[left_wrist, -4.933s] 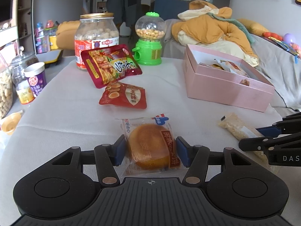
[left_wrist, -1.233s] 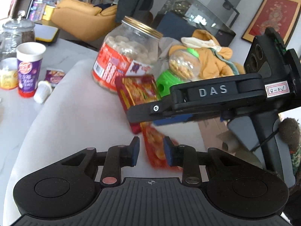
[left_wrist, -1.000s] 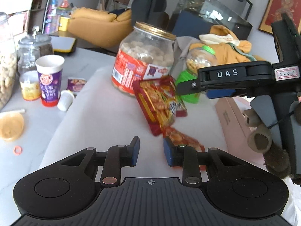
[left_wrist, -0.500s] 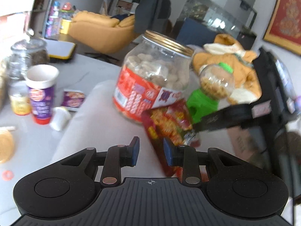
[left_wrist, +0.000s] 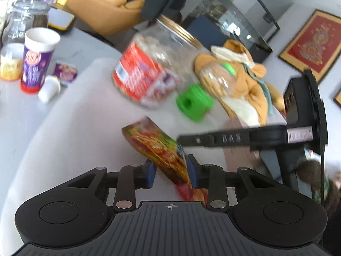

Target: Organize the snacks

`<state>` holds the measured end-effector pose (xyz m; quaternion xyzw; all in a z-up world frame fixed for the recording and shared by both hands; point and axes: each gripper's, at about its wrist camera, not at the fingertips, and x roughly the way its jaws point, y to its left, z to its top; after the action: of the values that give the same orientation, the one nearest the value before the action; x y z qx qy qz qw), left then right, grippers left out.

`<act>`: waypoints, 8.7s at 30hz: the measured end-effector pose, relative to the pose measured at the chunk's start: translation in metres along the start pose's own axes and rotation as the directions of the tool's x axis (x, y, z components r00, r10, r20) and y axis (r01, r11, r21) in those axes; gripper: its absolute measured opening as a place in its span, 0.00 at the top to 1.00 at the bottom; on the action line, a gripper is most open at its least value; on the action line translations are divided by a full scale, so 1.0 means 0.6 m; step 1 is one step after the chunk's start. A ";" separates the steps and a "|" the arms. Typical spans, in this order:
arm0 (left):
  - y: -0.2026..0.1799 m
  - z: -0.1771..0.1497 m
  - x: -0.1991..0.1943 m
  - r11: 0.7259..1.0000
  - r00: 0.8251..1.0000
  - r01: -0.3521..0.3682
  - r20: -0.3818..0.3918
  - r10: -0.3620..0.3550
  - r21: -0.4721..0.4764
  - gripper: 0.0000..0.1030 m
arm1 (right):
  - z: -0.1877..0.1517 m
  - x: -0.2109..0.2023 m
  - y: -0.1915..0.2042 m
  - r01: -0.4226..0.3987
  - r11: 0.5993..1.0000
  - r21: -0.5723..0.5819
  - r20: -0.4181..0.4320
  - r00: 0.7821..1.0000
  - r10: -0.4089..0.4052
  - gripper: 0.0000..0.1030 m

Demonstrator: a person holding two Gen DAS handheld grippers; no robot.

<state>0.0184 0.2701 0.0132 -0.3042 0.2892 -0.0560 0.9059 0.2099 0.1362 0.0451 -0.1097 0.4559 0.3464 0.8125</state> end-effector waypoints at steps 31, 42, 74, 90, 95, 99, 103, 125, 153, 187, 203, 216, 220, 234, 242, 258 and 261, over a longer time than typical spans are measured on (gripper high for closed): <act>-0.047 -0.012 0.011 0.907 0.925 -0.379 0.082 0.370 0.181 0.64 | -0.266 -0.122 -0.030 0.071 0.987 -0.143 0.098 0.994 -0.057 0.21; -0.128 -0.081 0.021 0.924 0.972 -0.217 -0.020 0.235 0.314 0.65 | -0.276 -0.168 -0.039 0.019 0.997 -0.080 0.237 0.972 0.001 0.21; -0.063 -0.083 -0.089 0.931 0.924 -0.361 0.162 0.347 0.061 0.65 | -0.216 -0.048 0.108 0.149 0.989 -0.015 0.152 0.978 -0.145 0.05; -0.267 -0.107 0.027 0.862 0.988 -0.122 -0.022 0.152 0.492 0.65 | -0.397 -0.213 -0.029 0.069 0.996 -0.060 0.182 0.982 -0.057 0.26; -0.309 -0.132 0.073 0.859 0.982 -0.134 -0.054 0.184 0.494 0.65 | -0.451 -0.256 -0.091 0.154 0.988 -0.030 0.215 0.966 -0.144 0.25; -0.356 -0.161 0.110 0.788 0.966 -0.191 -0.033 0.258 0.586 0.63 | -0.477 -0.271 -0.138 0.229 0.971 0.070 0.254 0.937 -0.239 0.24; -0.381 -0.191 0.152 0.703 0.938 -0.225 -0.044 0.342 0.675 0.59 | -0.489 -0.272 -0.175 0.237 0.952 0.192 0.255 0.925 -0.281 0.16; -0.304 -0.153 0.164 0.792 0.930 -0.294 -0.031 0.366 0.535 0.21 | -0.487 -0.267 -0.173 0.269 0.941 0.207 0.233 0.920 -0.315 0.06; -0.316 -0.230 0.090 0.782 0.965 -0.171 -0.059 0.256 0.599 0.26 | -0.480 -0.258 -0.176 0.268 0.943 0.197 0.216 0.927 -0.308 0.00; -0.330 -0.256 0.071 0.753 0.968 -0.200 0.007 0.251 0.626 0.28 | -0.467 -0.265 -0.192 0.261 0.922 0.286 0.259 0.905 -0.337 0.28; -0.446 -0.103 0.043 0.801 0.975 -0.120 0.220 -0.015 0.587 0.27 | -0.419 -0.407 -0.191 0.179 0.954 0.240 0.413 0.871 -0.267 0.34; -0.400 0.011 0.304 0.906 0.971 0.011 -0.221 0.091 0.424 0.26 | -0.131 -0.385 -0.312 0.130 0.917 0.378 0.393 0.874 -0.286 0.17; -0.396 0.012 0.247 0.908 0.995 -0.023 -0.075 0.060 0.418 0.26 | -0.153 -0.375 -0.319 0.133 0.918 0.374 0.379 0.882 -0.282 0.17; -0.460 -0.086 0.283 0.586 0.985 -0.023 -0.083 0.153 0.810 0.37 | -0.183 -0.427 -0.274 0.244 0.880 0.407 0.367 0.839 -0.402 0.17; -0.404 0.019 0.212 0.905 0.994 -0.006 0.098 -0.039 0.426 0.39 | -0.202 -0.415 -0.286 0.237 0.873 0.426 0.346 0.849 -0.399 0.17; -0.308 -0.238 0.079 0.839 0.957 -0.280 0.067 0.282 0.467 0.39 | -0.415 -0.249 -0.154 0.323 0.875 0.361 0.180 0.896 -0.405 0.17; -0.325 -0.246 0.093 0.798 0.941 -0.322 0.079 0.329 0.510 0.37 | -0.432 -0.233 -0.148 0.367 0.860 0.354 0.181 0.875 -0.448 0.02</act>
<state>-0.0032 0.0203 0.0040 0.0040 0.3173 0.0229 0.9480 0.0484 -0.1219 0.0017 -0.0301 0.3609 0.1008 0.9267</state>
